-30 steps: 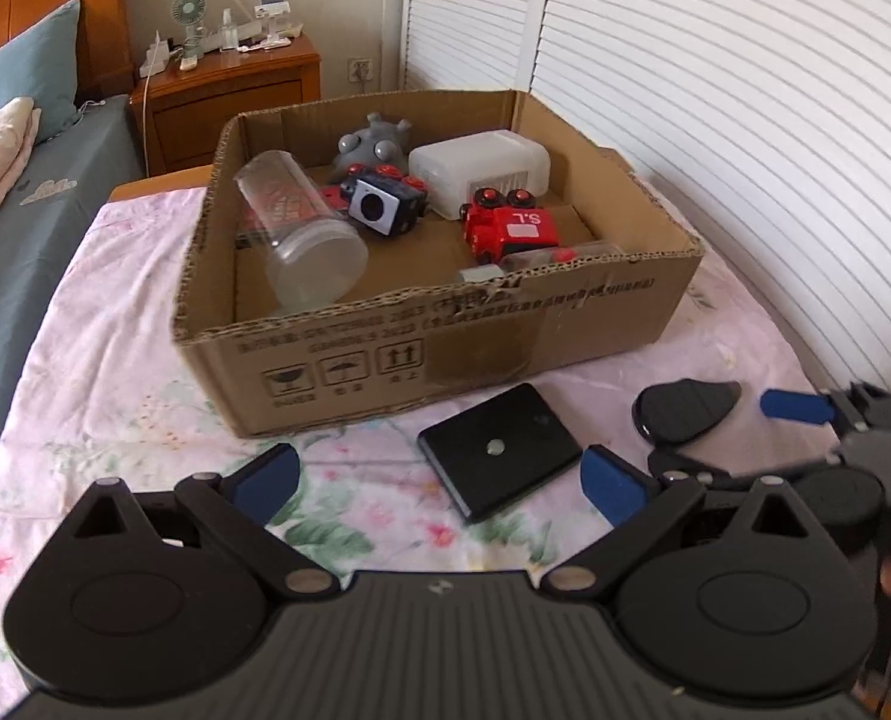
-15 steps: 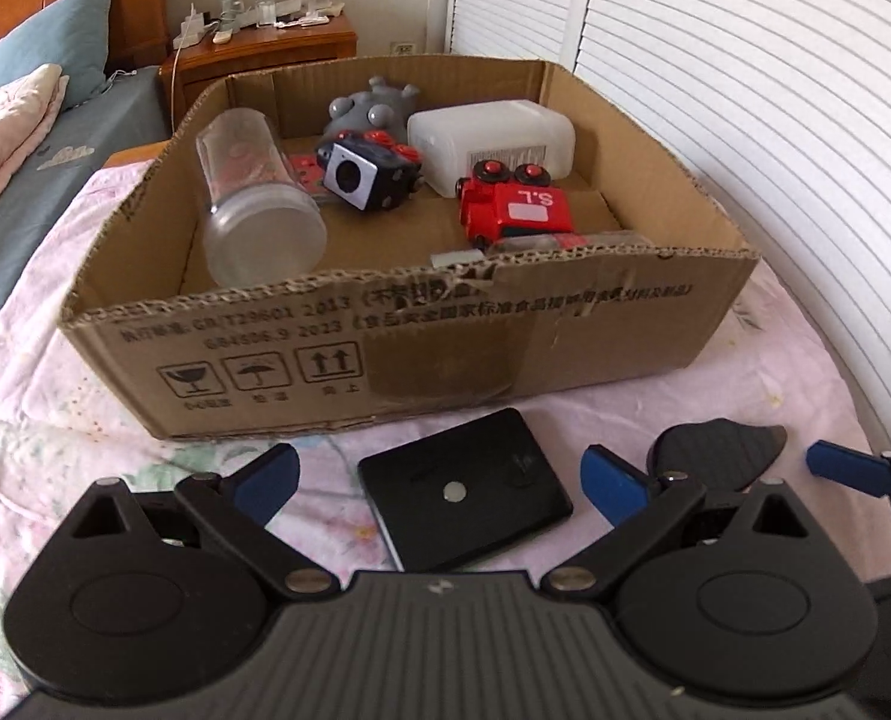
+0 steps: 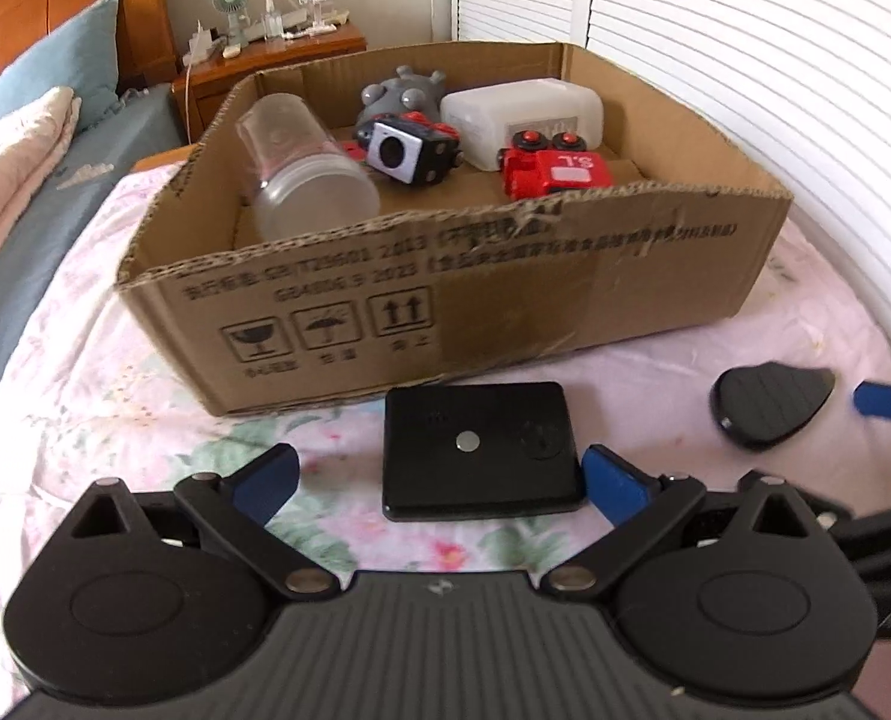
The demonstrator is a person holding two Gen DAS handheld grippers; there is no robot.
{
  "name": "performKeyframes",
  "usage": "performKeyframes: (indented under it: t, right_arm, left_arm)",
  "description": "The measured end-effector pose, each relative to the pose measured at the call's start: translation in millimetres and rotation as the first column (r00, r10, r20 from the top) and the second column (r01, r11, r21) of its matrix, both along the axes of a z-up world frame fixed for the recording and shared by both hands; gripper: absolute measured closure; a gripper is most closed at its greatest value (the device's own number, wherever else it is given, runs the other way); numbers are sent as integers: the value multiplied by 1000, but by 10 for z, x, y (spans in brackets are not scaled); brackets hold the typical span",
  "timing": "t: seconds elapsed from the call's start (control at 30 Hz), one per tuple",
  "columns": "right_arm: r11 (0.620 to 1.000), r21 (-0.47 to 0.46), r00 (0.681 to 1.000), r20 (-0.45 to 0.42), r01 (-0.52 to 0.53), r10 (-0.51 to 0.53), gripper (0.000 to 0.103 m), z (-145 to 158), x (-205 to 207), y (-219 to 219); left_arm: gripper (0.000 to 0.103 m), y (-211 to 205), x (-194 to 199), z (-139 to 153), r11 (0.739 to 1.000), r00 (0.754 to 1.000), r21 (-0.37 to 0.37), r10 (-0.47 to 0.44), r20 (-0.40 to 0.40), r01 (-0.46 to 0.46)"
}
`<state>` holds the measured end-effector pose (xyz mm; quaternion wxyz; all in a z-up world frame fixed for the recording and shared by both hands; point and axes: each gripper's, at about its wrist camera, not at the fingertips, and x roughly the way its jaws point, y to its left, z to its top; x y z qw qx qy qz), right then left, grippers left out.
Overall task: Organize rigid objects
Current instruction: 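Grasp black tape dispenser with right tool while left tool grasps black square pad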
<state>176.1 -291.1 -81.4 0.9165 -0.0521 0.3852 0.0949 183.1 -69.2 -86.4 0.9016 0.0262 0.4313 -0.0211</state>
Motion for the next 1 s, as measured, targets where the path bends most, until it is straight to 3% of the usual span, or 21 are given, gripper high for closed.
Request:
performKeyframes:
  t: [0.1, 0.23, 1.0]
  right_arm:
    - [1000, 0, 1000, 1, 5, -5, 0, 1, -1, 10]
    - [1000, -1, 1000, 0, 10, -10, 0, 1, -5, 16]
    - [1000, -2, 1000, -18, 26, -26, 0, 18, 216, 235]
  left_arm:
    - [9, -52, -21, 9, 1000, 999, 17, -25, 32, 25]
    - [33, -142, -36, 44, 996, 995, 16, -84, 56, 83]
    - [33, 205, -140, 54, 994, 995, -41, -99, 25, 100]
